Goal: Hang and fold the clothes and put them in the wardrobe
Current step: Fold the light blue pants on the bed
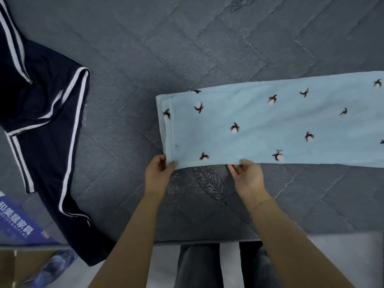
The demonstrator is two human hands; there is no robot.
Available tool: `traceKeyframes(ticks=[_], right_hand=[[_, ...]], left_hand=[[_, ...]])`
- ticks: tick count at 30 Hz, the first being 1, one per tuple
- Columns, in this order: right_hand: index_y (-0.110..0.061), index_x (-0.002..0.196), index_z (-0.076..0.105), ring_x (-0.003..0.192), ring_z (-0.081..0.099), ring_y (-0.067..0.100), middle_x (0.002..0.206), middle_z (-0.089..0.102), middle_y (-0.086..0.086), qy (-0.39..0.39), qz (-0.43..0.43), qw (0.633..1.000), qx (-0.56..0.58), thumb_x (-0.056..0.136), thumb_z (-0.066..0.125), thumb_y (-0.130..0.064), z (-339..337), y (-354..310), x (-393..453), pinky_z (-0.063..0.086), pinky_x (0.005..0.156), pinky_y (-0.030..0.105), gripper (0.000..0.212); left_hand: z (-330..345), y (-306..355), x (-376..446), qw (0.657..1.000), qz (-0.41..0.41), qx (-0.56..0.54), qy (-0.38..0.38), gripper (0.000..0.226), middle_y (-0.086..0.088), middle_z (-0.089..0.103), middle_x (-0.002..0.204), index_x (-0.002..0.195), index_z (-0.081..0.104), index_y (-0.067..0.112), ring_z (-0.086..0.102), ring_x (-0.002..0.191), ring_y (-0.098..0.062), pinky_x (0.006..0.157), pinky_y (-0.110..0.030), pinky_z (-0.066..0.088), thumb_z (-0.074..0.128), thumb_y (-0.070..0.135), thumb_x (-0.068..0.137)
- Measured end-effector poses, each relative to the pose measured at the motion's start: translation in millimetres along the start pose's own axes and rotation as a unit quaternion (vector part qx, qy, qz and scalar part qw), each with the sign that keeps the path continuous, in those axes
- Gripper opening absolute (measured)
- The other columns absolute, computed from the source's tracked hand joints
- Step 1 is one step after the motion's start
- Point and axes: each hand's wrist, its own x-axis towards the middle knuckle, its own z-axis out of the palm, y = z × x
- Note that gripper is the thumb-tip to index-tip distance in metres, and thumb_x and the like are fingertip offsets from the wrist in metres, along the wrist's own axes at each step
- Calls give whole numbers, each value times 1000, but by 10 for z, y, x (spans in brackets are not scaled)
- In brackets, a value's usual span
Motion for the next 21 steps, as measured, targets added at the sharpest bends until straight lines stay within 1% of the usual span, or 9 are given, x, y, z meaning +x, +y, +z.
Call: traceKeyframes(ticks=[2, 3, 6, 9, 11, 15, 17, 19, 21], right_hand=[[-3, 102, 58, 85, 62, 21, 101, 63, 12, 52, -29, 998, -5, 94, 49, -4, 5, -16, -11, 56, 85, 35, 12], [-3, 110, 58, 87, 63, 21, 106, 63, 12, 85, -44, 995, -12, 94, 54, -9, 0, -30, -10, 56, 77, 32, 18], [-4, 120, 57, 95, 64, 22, 111, 63, 10, 162, -75, 984, -31, 90, 67, -25, 5, -85, 37, 54, 69, 30, 38], [-7, 90, 58, 76, 64, 18, 90, 64, 6, 162, -67, 984, -31, 87, 72, -34, 76, -144, 82, 57, 67, 33, 30], [-4, 83, 56, 66, 60, 16, 77, 60, 5, 166, -65, 983, -43, 87, 72, -31, 124, -173, 121, 59, 67, 34, 32], [2, 110, 59, 65, 58, 17, 77, 58, 8, 160, -87, 983, -34, 94, 65, -17, 94, -196, 175, 58, 68, 32, 25], [-2, 104, 57, 64, 56, 16, 77, 55, 7, 145, -95, 985, -16, 95, 62, -14, 57, -202, 136, 59, 68, 30, 15], [-6, 95, 54, 67, 57, 14, 80, 56, 5, 121, -100, 988, 10, 95, 62, -14, 13, -229, 74, 59, 71, 28, 12], [-4, 102, 58, 83, 62, 15, 90, 61, 4, 74, -88, 992, 54, 95, 63, -15, -42, -291, 42, 59, 78, 28, 14]], left_hand=[[20, 2, 70, 1000, -2, 25, -3, 22, 11, 64, 96, 107, 60, 15, 60, 86, -4, 76, -15, 51, 65, 5, 88], [34, 37, 109, 1000, -10, 18, -9, 28, 10, 64, 98, 112, 60, 16, 59, 88, -2, 78, -19, 51, 61, 3, 87], [96, 252, 254, 998, -38, -52, -28, 25, 10, 65, 100, 109, 60, 22, 61, 88, -3, 66, -15, 49, 66, 12, 87], [155, 548, 408, 995, -36, -86, -32, 20, 11, 68, 99, 97, 60, 29, 66, 86, -6, 61, -15, 54, 75, 31, 83], [197, 723, 521, 993, -14, -109, -40, 28, 7, 71, 104, 105, 64, 24, 70, 92, -11, 72, -25, 58, 75, 36, 83], [246, 918, 629, 996, 59, -10, -59, 34, 4, 66, 120, 125, 59, 15, 63, 108, -14, 95, -34, 52, 62, 30, 95], [214, 908, 620, 987, 133, 91, -21, 32, 2, 62, 119, 123, 56, 11, 59, 105, -11, 91, -28, 48, 56, 30, 98], [140, 874, 597, 958, 220, 174, 59, 28, -4, 55, 113, 112, 54, 4, 50, 90, 1, 78, -13, 39, 54, 30, 99], [68, 852, 590, 940, 270, 184, 99, 21, -2, 47, 106, 104, 54, 7, 43, 78, 15, 69, -1, 33, 54, 28, 99]])
